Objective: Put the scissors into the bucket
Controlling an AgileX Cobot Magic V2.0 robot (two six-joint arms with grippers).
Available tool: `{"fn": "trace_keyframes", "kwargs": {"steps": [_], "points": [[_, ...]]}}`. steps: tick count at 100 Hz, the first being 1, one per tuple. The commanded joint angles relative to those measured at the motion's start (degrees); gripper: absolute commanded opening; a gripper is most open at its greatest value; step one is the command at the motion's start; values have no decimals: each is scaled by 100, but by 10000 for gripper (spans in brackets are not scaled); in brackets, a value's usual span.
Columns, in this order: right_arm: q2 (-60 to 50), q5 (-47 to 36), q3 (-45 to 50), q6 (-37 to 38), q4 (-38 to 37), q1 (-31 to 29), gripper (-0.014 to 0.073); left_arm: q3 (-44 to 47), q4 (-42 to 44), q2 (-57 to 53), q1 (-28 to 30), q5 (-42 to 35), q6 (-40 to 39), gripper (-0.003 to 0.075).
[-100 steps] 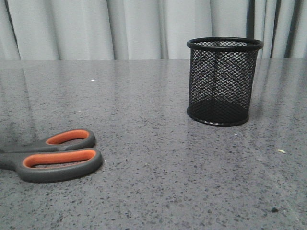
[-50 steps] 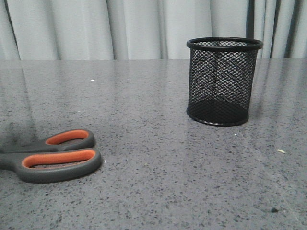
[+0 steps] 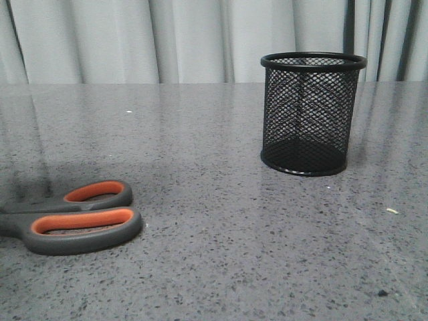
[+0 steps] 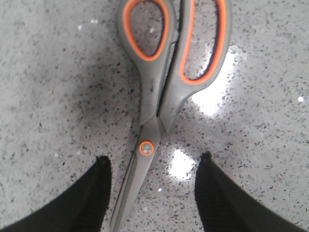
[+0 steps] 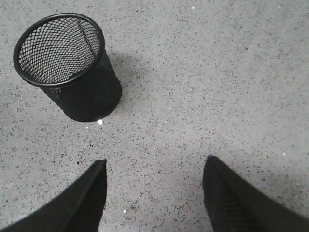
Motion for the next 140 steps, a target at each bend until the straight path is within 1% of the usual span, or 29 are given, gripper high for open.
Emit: {"fn": "trace_keyframes", "kwargs": {"steps": [1,16,61,90,122,140], "points": [[22,-325,-207,-58,11,9,394,-202,-269,19,-47,189,235,368],[22,-325,-207,-58,33,9,394,-202,-525,291,-47,163,659,370],[22,-325,-207,-58,168,9,394,-218,-609,1042,-47,-281,695,370],[22,-325,-207,-58,168,9,394,-218,-658,1058,-47,-413,1361,370],[22,-325,-207,-58,175,9,394,-218,-768,1067,-47,-285,1402,370],[22,-325,-207,-58,237,9,394,-218,-768,1081,-47,-285,1556,370]]}}
